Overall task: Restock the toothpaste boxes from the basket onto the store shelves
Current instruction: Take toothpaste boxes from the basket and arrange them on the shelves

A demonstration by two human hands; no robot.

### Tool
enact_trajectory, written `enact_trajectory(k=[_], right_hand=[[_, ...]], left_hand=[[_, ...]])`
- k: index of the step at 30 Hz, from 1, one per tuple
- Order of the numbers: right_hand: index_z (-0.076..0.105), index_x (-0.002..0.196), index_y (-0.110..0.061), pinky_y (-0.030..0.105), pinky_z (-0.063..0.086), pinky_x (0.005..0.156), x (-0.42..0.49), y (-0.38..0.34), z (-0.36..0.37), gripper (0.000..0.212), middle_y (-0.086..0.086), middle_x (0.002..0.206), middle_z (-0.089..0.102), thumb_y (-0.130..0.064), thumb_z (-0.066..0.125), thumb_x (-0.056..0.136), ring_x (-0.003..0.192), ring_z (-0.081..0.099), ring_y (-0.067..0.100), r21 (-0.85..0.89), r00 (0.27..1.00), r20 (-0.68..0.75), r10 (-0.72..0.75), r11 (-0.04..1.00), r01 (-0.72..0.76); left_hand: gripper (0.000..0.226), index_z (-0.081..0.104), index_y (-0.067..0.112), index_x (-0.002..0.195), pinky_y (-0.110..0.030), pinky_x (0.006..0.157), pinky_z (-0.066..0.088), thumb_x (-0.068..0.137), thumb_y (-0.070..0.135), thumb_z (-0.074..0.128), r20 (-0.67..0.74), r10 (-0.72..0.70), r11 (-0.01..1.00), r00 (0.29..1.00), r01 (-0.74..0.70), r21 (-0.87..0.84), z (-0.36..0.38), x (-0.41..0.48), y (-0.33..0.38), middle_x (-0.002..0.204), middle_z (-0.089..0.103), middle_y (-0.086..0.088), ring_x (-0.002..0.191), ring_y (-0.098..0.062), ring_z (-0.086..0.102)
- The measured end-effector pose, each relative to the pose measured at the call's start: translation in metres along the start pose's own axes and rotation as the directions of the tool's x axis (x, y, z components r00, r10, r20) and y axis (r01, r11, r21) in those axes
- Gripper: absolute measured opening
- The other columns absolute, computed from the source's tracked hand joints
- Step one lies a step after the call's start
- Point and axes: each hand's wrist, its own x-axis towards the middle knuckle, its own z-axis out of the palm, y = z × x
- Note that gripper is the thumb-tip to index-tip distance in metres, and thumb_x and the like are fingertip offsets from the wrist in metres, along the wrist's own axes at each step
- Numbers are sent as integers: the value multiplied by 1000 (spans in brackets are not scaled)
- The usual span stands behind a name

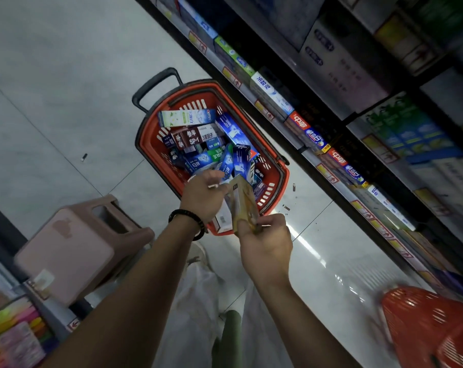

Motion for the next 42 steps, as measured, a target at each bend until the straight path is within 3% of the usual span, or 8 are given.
enact_trajectory(k=[10, 16, 19, 23, 26, 30, 37, 42], right_hand=[[54, 103, -33, 35, 57, 78, -68, -55, -78, 37, -11, 109, 57, -46, 81, 82, 102, 58, 12, 29, 979, -23, -202, 979, 203], [53, 98, -31, 11, 46, 69, -106, -87, -119, 34, -9, 108, 54, -43, 82, 85, 96, 61, 11, 44, 942, -34, -334, 941, 335], [52, 95, -34, 25, 54, 76, -122, -97, -134, 37, -11, 107, 54, -52, 82, 84, 93, 63, 14, 61, 920, -48, -389, 918, 392], [50, 93, -37, 40, 58, 79, -147, -108, -156, 38, -18, 106, 52, -57, 79, 81, 90, 65, 14, 78, 898, -41, -438, 895, 440], [48, 93, -39, 37, 58, 76, -161, -118, -174, 37, -17, 104, 50, -58, 77, 80, 87, 64, 11, 50, 861, -10, -509, 859, 509], [50, 93, -35, 30, 54, 78, -174, -132, -197, 35, -15, 103, 49, -51, 79, 80, 87, 61, 11, 48, 815, 0, -580, 814, 579], [51, 94, -35, 29, 50, 79, -183, -163, -236, 35, -17, 103, 49, -43, 82, 79, 95, 55, 10, 63, 765, -12, -644, 763, 643], [52, 93, -34, 14, 38, 71, -190, -187, -272, 36, -18, 100, 51, -37, 85, 79, 91, 54, 3, 85, 721, -17, -693, 717, 692]], left_hand=[[32, 69, 27, 129, -48, 107, 54, 98, 21, 71, -16, -11, 992, 1000, 9, -122, -65, -54, 78, 130, 69, 2, 121, -20, 66], [35, 62, 34, 138, -44, 86, 63, 103, 31, 63, 20, -19, 977, 1000, 23, -212, -82, -82, 134, 118, 72, 3, 108, -28, 73], [36, 60, 36, 139, -41, 76, 65, 104, 40, 63, 82, -88, 959, 993, 107, -261, -91, -99, 156, 129, 68, -1, 103, -31, 75], [21, 70, 34, 117, -41, 70, 64, 101, 46, 65, 78, -85, 950, 993, 105, -295, -102, -127, 185, 112, 75, -7, 101, -33, 76], [17, 76, 28, 111, -33, 62, 59, 99, 38, 70, 47, -55, 958, 997, 66, -281, -111, -148, 205, 96, 74, -4, 96, -25, 73], [15, 77, 19, 112, -34, 67, 61, 97, 20, 74, 9, -13, 964, 1000, 15, -264, -118, -173, 232, 103, 75, -7, 89, -22, 72], [24, 83, 23, 96, -66, 92, 57, 75, 33, 86, -75, 84, 954, 994, -102, -281, -132, -198, 271, 104, 78, -16, 91, -33, 73], [8, 81, 15, 96, -45, 76, 63, 89, 17, 80, -117, 153, 923, 981, -185, -339, -138, -219, 304, 103, 78, -23, 79, -35, 72]])
